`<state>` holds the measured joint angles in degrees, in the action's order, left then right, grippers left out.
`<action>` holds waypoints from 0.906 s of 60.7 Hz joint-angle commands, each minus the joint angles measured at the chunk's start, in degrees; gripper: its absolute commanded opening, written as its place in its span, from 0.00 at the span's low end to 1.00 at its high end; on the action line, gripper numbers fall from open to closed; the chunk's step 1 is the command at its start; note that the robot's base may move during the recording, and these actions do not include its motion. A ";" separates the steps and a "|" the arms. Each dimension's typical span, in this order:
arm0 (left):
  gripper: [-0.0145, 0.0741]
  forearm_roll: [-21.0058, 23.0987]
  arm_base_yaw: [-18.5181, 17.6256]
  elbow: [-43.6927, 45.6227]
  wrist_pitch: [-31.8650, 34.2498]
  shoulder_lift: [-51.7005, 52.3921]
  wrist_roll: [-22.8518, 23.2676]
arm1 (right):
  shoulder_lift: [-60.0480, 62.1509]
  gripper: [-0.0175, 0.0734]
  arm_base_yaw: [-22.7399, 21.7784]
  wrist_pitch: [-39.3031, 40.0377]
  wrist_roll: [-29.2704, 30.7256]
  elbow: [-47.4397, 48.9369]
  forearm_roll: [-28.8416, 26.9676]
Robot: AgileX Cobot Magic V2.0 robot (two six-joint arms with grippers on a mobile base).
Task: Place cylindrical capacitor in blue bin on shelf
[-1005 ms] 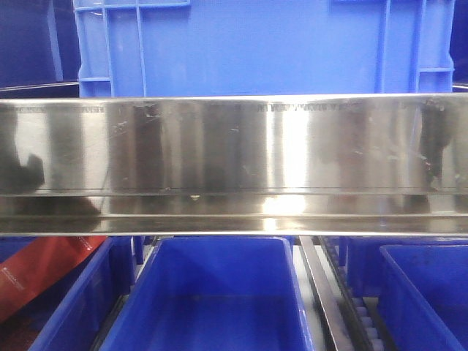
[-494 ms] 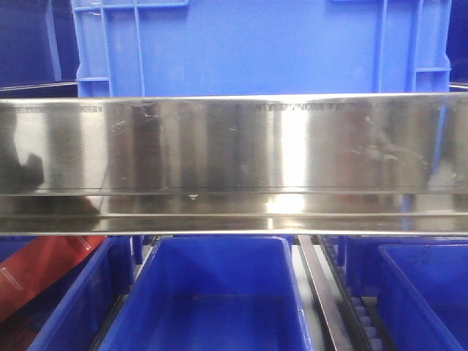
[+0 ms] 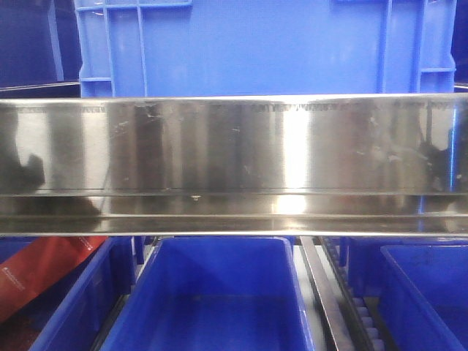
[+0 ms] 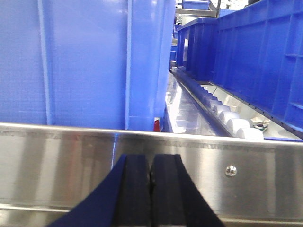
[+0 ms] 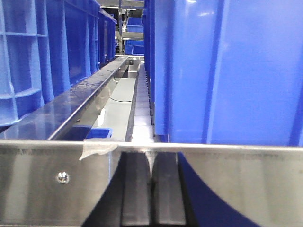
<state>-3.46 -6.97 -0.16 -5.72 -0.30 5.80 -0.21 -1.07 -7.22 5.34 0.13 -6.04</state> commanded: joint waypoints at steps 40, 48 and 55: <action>0.04 0.27 -0.03 0.16 1.13 0.30 -0.15 | 0.21 0.01 -0.32 1.76 -0.13 -0.13 0.08; 0.04 0.27 -0.03 0.16 1.13 0.30 -0.15 | 0.21 0.01 -0.32 1.76 -0.13 -0.13 0.08; 0.04 0.27 -0.03 0.16 1.13 0.30 -0.15 | 0.21 0.01 -0.32 1.76 -0.13 -0.13 0.08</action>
<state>-3.46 -6.97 -0.16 -5.72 -0.30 5.80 -0.21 -1.07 -6.85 5.34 0.13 -6.04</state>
